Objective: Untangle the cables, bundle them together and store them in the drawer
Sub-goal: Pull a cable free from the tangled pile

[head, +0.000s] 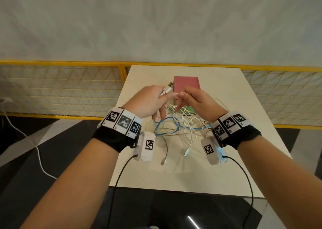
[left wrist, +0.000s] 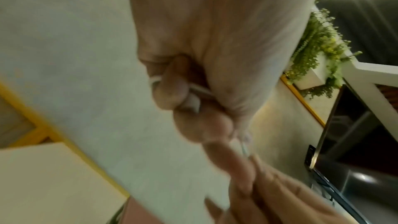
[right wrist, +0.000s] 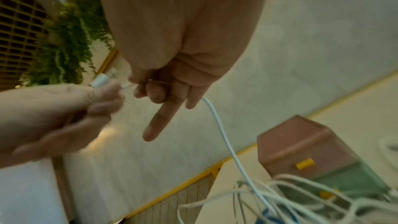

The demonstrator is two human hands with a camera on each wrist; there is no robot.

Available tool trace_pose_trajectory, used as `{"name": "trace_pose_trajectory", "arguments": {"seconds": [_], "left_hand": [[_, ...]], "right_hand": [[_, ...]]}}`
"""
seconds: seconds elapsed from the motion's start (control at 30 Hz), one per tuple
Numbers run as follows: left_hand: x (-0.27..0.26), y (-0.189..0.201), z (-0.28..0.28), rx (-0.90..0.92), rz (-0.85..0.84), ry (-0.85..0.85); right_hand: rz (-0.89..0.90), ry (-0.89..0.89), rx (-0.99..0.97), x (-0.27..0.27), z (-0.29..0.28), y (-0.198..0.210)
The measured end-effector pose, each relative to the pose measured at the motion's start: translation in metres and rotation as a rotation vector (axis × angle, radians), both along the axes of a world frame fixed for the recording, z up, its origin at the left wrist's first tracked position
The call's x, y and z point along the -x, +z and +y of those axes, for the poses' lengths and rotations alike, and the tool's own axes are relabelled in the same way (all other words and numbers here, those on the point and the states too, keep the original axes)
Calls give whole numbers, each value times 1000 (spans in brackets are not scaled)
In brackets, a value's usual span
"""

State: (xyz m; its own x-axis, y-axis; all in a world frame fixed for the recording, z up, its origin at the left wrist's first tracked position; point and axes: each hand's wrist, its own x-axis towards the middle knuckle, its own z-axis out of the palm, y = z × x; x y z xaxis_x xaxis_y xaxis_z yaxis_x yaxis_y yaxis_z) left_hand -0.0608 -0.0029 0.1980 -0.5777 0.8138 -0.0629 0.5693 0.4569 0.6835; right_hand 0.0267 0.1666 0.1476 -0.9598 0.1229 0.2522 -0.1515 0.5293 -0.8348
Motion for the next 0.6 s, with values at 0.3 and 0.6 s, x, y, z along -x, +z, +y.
{"name": "trace_pose_trajectory", "arguments": {"seconds": [0.3,0.6], "left_hand": [[24,17,-8,-468,140,384],[-1,-17,22,-134,-94,14]], "right_hand": [[-201,-112,66,9,15,-35],[-45,-37,-233,20,13,20]]}}
